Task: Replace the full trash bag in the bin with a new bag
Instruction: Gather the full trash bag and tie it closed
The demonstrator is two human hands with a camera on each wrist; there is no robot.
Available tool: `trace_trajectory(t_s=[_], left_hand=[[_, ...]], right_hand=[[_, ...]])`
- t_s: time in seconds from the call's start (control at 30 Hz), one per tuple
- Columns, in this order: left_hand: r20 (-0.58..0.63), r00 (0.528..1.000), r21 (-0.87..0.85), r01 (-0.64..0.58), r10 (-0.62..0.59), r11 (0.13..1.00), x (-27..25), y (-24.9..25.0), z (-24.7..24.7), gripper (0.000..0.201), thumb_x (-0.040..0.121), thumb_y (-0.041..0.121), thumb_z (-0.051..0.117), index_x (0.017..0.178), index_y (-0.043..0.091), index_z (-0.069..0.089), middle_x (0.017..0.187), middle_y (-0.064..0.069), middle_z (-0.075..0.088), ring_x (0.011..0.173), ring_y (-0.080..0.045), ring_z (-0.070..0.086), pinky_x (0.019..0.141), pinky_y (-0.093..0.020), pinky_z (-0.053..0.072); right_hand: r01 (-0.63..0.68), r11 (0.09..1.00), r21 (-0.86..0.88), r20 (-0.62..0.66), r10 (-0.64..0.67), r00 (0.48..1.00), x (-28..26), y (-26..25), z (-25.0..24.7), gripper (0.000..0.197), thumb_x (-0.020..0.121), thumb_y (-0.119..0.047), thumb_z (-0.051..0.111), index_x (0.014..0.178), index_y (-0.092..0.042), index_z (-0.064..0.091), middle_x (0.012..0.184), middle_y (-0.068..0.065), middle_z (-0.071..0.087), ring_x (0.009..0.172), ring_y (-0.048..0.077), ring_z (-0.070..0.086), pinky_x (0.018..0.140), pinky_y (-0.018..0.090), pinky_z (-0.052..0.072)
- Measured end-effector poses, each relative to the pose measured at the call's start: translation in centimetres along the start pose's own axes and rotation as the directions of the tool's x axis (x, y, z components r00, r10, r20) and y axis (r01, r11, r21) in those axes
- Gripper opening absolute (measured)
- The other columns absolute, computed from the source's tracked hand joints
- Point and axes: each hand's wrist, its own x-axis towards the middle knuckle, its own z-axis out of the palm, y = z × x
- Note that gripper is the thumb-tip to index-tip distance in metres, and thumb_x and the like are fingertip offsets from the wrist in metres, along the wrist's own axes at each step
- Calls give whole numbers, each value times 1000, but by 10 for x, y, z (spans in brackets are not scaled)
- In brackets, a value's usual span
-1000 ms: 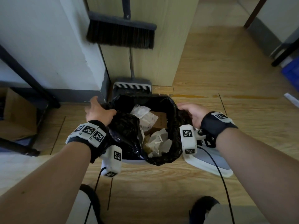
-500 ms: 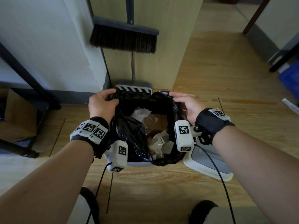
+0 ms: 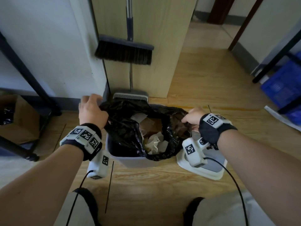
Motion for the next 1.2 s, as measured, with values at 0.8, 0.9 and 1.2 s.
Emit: trace_trajectory(t_s=[0.8,0.9,1.2], left_hand=[[543,785,-438,568,-299,697,1,42,11,21,94,9,36,78,5,50,73,-16,55,62,-28,59,66,-43,55],[516,825,-538,522,-231,662,2,70,-7,27,97,12,34,72,13,42,58,-4,35,25,-9,37,36,-18,42],[296,946,-513,37,135,858,15,111,-67,24,75,-5,57,66,17,60,58,-1,49,50,-10,46,52,-23,40]], right_hand=[[172,760,627,-18,-207,978,-22,-41,-15,51,93,6,45,141,-6,35,69,13,63,32,8,54,36,18,43],[295,639,710,-111,-312,944,-35,-57,-28,42,92,6,47,130,-11,49,72,11,67,36,7,53,37,19,42],[460,603,651,-154,-489,859,-57,-82,-40,55,76,23,34,96,-15,67,96,4,72,90,16,68,90,34,56]])
